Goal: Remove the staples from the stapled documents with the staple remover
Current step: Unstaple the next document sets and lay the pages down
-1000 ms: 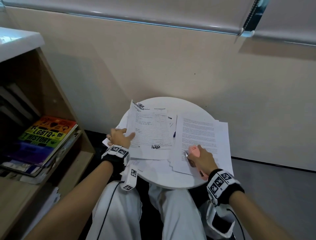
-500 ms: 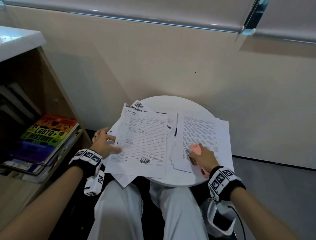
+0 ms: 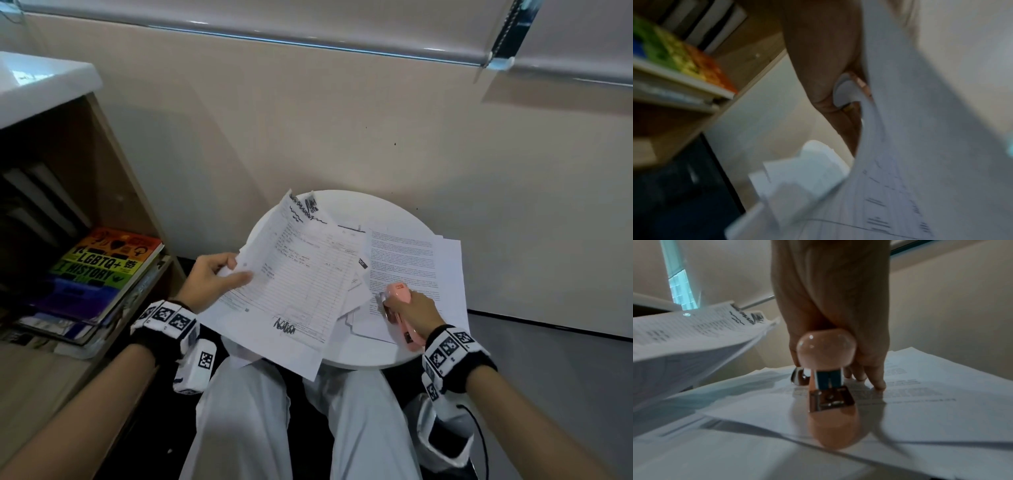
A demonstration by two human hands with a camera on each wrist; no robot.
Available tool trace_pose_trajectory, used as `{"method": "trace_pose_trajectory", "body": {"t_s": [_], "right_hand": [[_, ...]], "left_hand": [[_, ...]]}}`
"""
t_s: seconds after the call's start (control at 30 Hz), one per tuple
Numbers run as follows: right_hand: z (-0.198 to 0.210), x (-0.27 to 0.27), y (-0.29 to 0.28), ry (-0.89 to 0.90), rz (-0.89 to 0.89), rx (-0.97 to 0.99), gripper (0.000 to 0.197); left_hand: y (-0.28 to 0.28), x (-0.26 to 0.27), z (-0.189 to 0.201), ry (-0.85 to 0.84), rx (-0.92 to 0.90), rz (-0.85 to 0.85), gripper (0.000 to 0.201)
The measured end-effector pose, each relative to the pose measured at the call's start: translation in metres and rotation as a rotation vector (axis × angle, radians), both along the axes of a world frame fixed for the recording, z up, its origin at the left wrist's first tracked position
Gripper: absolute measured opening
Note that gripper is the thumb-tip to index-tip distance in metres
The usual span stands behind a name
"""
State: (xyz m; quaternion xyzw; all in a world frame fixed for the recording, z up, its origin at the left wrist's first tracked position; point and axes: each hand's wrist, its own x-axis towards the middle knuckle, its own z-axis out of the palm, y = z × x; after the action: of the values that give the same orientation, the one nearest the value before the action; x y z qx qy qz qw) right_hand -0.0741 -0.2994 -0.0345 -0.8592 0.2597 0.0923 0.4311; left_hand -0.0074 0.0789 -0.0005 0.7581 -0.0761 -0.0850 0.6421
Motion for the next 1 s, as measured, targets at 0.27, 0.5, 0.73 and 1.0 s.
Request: {"method": "trace_pose_trajectory", "body": {"t_s": [0.27, 0.5, 0.73, 1.0], "right_hand": [[0.018, 0.007, -0.015, 0.02, -0.159, 0.256, 0.026], [0.022, 0.012, -0.028, 0.042, -0.202, 0.328, 0.037], [0.037, 0.011, -0.015, -0.19, -0.324, 0.258, 0.035], [0.073, 0.032, 0.049, -0.428, 0.022, 0.127, 0.03]], "left_hand": [[-0.04, -0.03, 0.008, 0.34, -0.235, 0.205, 0.007], [-0.083, -0.086, -0.046, 0.311, 0.087, 0.172, 0.039], [-0.084, -0.097, -0.042, 0.242, 0.325, 0.052, 0.031], [-0.078, -0.037, -0.015, -0.351, 0.885, 0.103, 0.028]]}}
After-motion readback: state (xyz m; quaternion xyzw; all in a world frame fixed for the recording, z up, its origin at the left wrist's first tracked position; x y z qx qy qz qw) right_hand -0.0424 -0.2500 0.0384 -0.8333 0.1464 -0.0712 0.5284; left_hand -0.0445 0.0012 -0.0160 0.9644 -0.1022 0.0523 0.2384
